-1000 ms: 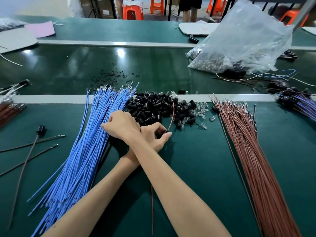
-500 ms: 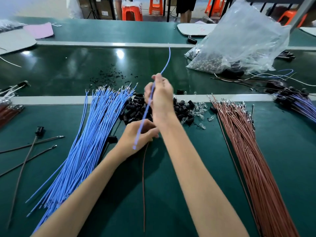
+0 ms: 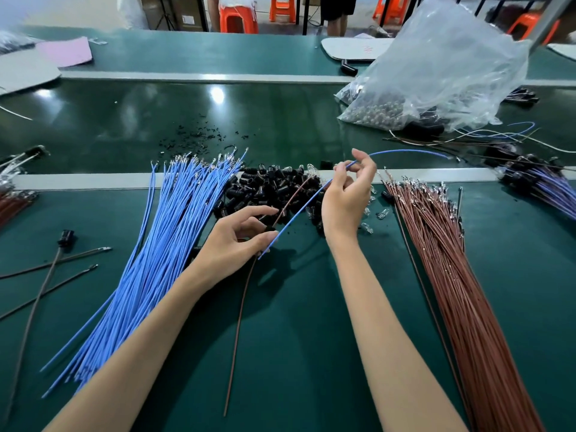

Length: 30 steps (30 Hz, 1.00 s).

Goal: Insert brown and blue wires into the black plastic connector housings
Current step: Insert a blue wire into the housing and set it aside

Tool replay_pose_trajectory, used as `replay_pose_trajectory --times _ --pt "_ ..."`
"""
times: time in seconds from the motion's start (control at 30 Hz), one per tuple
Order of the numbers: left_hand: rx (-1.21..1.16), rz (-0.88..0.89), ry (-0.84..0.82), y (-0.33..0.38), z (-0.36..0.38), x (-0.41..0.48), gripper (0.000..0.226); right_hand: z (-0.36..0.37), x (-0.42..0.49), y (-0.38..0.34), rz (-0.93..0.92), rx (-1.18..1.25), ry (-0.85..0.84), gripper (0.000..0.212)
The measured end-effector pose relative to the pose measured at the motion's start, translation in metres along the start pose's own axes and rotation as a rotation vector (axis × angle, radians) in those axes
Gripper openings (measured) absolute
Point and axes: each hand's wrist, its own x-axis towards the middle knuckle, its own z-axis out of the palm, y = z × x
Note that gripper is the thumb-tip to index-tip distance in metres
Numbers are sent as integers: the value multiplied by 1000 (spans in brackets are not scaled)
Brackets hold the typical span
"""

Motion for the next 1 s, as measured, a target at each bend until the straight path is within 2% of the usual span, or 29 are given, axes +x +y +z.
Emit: replay_pose_trajectory --times 0.17,0.27,0.37,0.53,0.6,0.67,0.8,0.9,1.0 --pt "-3 -13 -6 2 3 0 21 -1 2 2 37 148 102 20" --pt "34 7 -20 2 2 0 22 4 -2 -2 159 345 45 23" --pt "8 9 40 0 2 1 21 6 -12 -6 284 485 -230 18" --pt "-54 15 173 -1 3 2 19 0 -30 2 95 100 -838 15" --pt "-21 27 152 -1 3 2 16 0 -32 3 37 -36 -941 17" --pt "-4 17 141 0 3 2 16 -1 -32 4 47 -20 -850 21" --pt "33 -23 158 -1 4 3 16 -5 -28 7 144 243 -545 20" --pt "102 1 148 0 6 2 20 -6 -28 10 147 273 -507 18" --pt "143 14 141 1 7 1 21 -4 -31 12 123 249 -558 17"
